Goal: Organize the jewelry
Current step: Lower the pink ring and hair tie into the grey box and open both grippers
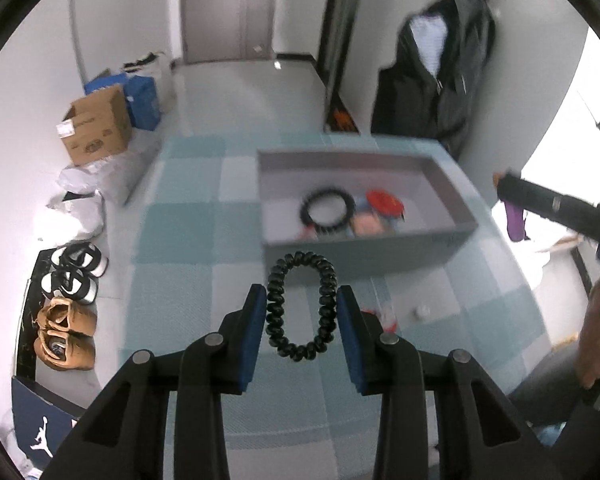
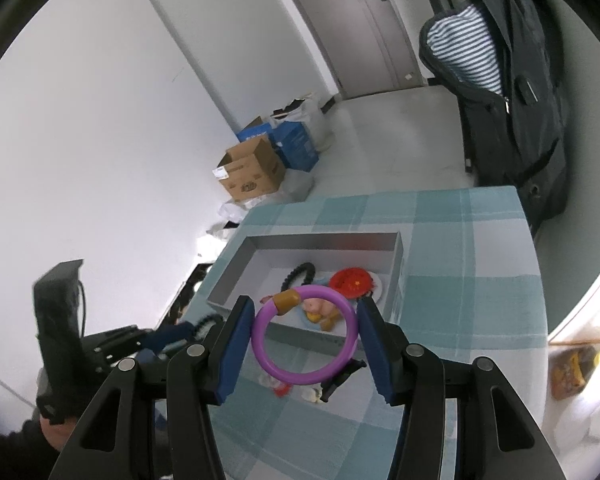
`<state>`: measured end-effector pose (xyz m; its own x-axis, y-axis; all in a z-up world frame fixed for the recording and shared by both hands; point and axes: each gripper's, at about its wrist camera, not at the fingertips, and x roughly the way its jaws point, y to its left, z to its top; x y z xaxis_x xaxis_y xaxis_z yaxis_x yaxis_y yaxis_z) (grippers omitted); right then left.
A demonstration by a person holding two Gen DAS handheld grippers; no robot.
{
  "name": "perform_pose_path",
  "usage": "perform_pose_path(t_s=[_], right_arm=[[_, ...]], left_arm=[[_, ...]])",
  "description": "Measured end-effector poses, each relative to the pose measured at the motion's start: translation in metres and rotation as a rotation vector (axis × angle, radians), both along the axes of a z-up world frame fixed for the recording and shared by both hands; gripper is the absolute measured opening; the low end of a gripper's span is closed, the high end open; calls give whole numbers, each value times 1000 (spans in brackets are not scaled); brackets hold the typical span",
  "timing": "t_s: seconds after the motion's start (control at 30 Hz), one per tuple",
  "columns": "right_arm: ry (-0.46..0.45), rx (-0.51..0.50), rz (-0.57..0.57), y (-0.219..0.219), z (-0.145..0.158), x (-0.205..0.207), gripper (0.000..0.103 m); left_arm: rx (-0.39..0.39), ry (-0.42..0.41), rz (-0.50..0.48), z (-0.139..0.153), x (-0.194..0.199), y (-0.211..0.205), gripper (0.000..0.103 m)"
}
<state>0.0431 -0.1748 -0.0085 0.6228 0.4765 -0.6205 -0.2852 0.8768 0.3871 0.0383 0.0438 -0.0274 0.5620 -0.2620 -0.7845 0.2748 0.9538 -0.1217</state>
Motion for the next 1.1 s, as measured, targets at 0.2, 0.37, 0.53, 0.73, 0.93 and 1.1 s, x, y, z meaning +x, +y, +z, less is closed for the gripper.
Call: perform_pose_path(t_s=[0.2, 0.37, 0.53, 0.73, 0.93, 1.1], right_arm=[[-11, 22, -24, -4, 10, 8, 52], [-17, 48, -41, -6, 13, 21, 52], [8, 61, -37, -1, 9, 36, 52], [30, 74, 1, 7, 5, 51, 52], [84, 93, -3, 7, -9, 66, 52], [110, 105, -12, 6, -18, 76, 52]], left_arm=[[-42, -74, -4, 26, 12, -7, 30], [-92, -82, -29, 33, 24, -14, 30], [-118, -52, -41, 27, 34, -19, 30], [-167, 16, 0, 13, 50, -19, 30], [-165, 40, 20, 7, 61, -25, 30], [-157, 57, -4, 2, 66, -36, 30]])
